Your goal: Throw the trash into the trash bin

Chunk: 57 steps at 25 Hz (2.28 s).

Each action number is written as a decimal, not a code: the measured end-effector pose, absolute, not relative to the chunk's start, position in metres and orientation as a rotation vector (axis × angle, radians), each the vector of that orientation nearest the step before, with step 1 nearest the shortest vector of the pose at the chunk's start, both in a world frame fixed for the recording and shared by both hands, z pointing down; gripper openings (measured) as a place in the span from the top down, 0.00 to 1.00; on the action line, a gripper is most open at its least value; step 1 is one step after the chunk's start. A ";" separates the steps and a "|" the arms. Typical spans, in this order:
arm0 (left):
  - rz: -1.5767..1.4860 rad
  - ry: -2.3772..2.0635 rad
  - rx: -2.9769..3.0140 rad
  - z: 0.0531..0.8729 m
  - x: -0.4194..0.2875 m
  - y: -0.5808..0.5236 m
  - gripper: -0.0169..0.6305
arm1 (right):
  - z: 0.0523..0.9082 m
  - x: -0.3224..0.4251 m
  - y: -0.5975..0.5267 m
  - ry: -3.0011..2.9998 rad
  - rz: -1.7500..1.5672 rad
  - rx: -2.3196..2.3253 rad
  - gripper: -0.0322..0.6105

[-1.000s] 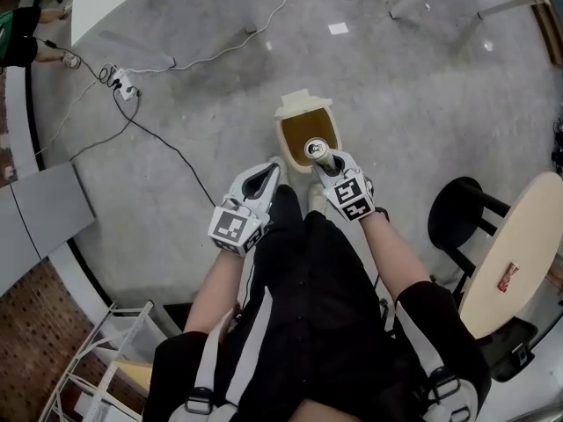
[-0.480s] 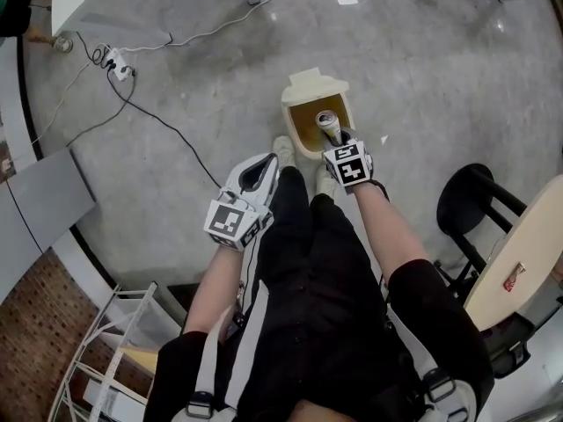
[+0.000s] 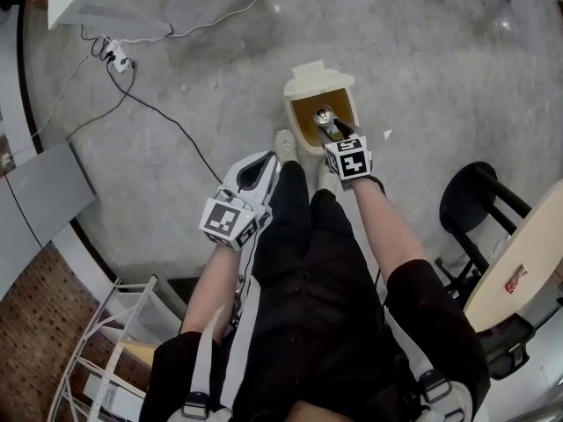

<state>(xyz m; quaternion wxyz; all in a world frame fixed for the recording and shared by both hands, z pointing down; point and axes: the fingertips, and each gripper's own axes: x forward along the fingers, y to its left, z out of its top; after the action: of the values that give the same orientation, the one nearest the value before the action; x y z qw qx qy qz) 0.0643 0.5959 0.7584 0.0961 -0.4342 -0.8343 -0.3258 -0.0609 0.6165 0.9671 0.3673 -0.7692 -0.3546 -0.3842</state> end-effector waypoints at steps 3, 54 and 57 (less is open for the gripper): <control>-0.979 -2.459 -1.280 0.763 0.064 0.589 0.97 | 0.961 -0.062 0.623 -0.939 -0.946 -1.982 0.65; -0.218 -3.086 -1.242 0.455 0.147 0.604 0.97 | 0.449 -0.139 0.504 -2.058 0.259 -2.332 0.94; -0.191 -3.109 -1.192 0.447 0.147 0.597 0.97 | 0.446 -0.156 0.480 -2.123 0.264 -2.282 0.94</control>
<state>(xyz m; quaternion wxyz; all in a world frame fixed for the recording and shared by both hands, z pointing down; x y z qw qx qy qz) 0.1470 0.5973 0.4467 -0.0964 -0.3557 -0.9279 -0.0572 -0.1559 0.4795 0.4457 0.0065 -0.7295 -0.6787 0.0844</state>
